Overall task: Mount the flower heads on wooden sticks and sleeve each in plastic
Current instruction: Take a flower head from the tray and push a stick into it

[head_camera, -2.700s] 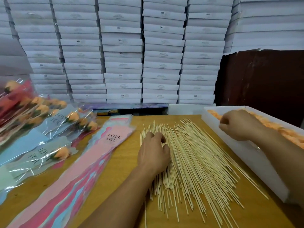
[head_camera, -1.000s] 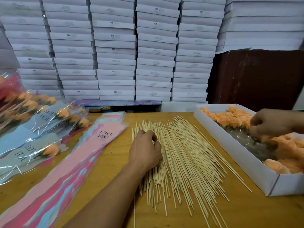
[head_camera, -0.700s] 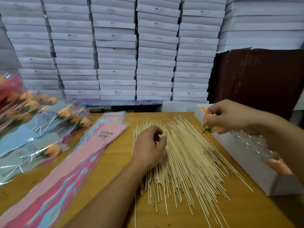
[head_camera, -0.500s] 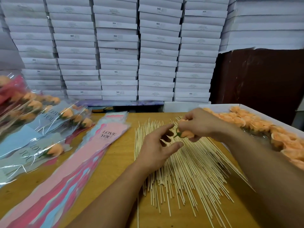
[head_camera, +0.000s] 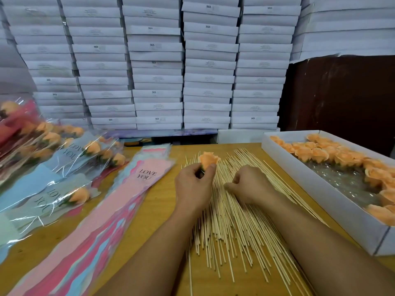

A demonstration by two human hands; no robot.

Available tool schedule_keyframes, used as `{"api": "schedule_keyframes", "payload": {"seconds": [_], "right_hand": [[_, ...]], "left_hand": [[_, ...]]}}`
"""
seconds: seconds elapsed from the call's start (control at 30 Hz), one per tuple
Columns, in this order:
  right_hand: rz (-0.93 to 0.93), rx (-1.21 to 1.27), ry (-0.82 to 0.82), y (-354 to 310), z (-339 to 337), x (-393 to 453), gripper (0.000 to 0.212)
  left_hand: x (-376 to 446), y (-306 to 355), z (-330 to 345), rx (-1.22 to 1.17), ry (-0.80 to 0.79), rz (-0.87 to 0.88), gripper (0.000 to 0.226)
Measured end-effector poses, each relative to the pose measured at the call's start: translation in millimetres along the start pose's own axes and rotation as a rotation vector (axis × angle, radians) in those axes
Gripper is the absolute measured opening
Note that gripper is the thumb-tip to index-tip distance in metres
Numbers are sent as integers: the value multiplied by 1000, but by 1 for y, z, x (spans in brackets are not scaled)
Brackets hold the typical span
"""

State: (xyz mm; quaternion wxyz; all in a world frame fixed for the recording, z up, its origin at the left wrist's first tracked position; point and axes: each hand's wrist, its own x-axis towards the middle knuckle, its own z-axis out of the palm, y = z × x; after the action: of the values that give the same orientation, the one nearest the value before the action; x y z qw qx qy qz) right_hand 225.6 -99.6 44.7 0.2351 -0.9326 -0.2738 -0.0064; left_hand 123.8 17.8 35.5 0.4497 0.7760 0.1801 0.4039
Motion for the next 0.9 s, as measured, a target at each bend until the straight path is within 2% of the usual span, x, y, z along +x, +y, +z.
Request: {"api": "schedule_keyframes", "payload": {"seconds": [0.13,0.23,0.33,0.43,0.53,0.6,0.67,0.7,0.8,0.9], "right_hand": [[4,-94,59,-6,6,2,34],[50,-46,59,-5,7,5,25],[75,0,54,-2,6,7,32],[101,61,53,0,3,6,29],[104,241,31,2,-1,5,26],[104,453,-49,2,-5,3,23],[116,633,-140,0,-9,1,8],[122,692,-177,-1,-11,-1,8],[112,783,-269,-5,-13,-4,27],[69,802,-277,-11,-13,-10,19]], "left_hand": [[2,-1,2,-82,4,-105,48],[5,-3,3,-122,18,-166,46],[5,-2,4,-151,22,-191,46],[5,-2,3,-182,15,-217,47],[5,-1,2,-212,3,-236,36],[5,2,2,-261,8,-270,28],[4,4,2,-323,33,-326,31],[5,6,1,-354,45,-354,31],[7,9,0,-489,70,-431,27],[9,10,-1,-662,38,-521,25]]}}
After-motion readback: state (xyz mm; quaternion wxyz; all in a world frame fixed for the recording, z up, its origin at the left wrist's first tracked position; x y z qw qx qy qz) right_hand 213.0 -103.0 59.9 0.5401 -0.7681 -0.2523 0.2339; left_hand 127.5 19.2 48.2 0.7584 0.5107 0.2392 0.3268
